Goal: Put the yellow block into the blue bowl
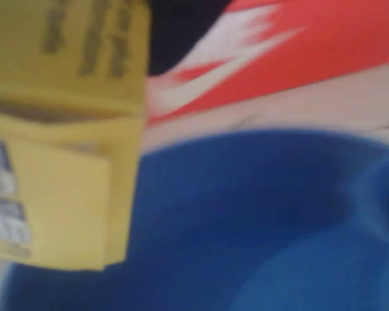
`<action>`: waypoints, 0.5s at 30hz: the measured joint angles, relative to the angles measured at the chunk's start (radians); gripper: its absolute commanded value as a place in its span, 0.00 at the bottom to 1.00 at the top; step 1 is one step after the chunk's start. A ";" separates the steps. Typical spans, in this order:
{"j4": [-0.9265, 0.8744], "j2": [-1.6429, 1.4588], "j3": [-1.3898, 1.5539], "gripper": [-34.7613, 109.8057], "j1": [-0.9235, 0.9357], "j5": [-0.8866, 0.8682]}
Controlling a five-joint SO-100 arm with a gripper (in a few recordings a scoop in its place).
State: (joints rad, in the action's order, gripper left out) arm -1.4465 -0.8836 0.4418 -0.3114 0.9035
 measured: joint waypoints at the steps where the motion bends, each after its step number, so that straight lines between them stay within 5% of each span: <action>1: 0.000 0.000 0.000 0.24 0.006 -0.017; 15: 0.000 0.087 -0.002 0.25 0.051 -0.212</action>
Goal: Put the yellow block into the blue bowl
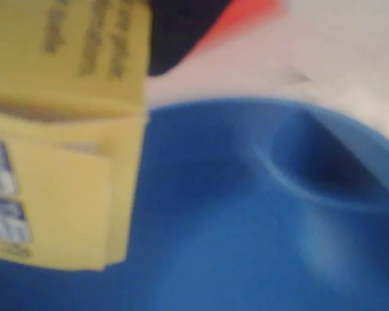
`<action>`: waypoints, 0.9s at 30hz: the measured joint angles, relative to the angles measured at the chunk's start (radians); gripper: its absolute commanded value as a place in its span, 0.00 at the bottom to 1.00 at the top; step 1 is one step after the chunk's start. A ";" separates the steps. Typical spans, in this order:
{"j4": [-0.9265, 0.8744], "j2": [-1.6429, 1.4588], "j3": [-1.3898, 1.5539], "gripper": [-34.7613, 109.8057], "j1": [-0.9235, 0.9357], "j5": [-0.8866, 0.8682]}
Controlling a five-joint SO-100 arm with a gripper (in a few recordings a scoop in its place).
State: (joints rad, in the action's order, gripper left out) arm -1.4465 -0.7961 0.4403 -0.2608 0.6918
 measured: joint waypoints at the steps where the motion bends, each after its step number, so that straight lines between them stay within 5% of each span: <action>1: 0.000 0.003 0.000 0.25 0.000 -0.005; 11: 0.000 0.003 -0.002 0.42 -0.003 -0.012; 17: 0.000 0.003 -0.002 0.37 -0.003 -0.012; 22: 0.000 0.003 -0.006 0.23 -0.003 -0.012; 27: -0.003 -0.008 -0.006 0.25 -0.003 -0.012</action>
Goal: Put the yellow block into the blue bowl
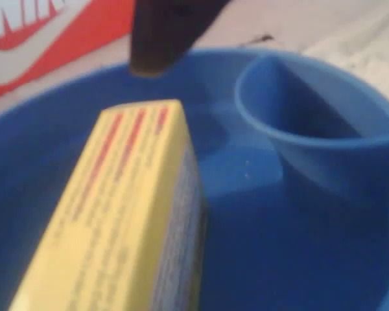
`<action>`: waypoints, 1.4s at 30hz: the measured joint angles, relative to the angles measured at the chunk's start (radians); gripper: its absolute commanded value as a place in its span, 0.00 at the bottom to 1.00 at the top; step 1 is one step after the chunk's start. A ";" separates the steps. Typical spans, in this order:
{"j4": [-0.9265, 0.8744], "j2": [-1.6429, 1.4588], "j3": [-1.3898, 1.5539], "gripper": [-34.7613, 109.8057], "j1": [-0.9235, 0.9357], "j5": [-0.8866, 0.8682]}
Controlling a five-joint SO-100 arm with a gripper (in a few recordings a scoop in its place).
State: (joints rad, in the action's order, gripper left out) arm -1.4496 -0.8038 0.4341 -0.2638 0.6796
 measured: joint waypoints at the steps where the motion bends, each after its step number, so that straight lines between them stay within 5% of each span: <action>1: -0.006 -0.003 0.000 0.24 0.000 0.000; 16: -0.368 -0.439 -0.017 0.24 -0.156 -0.337; 30: -0.388 -0.726 -0.006 0.24 -0.284 -0.607; 42: -0.295 -1.327 0.772 0.24 -0.365 -0.620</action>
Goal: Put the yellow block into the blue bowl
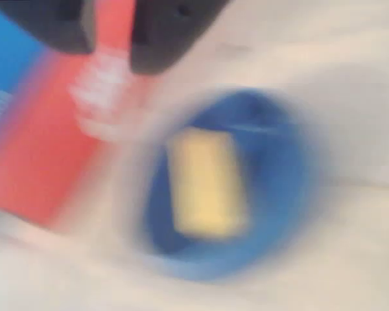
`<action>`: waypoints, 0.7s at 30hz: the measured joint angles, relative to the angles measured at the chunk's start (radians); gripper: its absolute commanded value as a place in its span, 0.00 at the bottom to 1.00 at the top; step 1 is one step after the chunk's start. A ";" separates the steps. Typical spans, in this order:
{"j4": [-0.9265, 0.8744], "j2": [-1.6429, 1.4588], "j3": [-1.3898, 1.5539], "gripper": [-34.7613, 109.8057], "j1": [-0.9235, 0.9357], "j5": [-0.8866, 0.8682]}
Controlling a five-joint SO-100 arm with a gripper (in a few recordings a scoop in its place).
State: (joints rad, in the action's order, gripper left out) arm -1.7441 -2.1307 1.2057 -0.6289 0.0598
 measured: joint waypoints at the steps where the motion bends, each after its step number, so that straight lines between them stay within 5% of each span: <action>1: 0.037 -0.051 0.072 0.24 0.002 0.000; 21: 0.617 -0.686 1.282 0.24 0.002 0.000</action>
State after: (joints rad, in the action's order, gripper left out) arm -1.1275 -2.8164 2.4881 -0.6274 0.0598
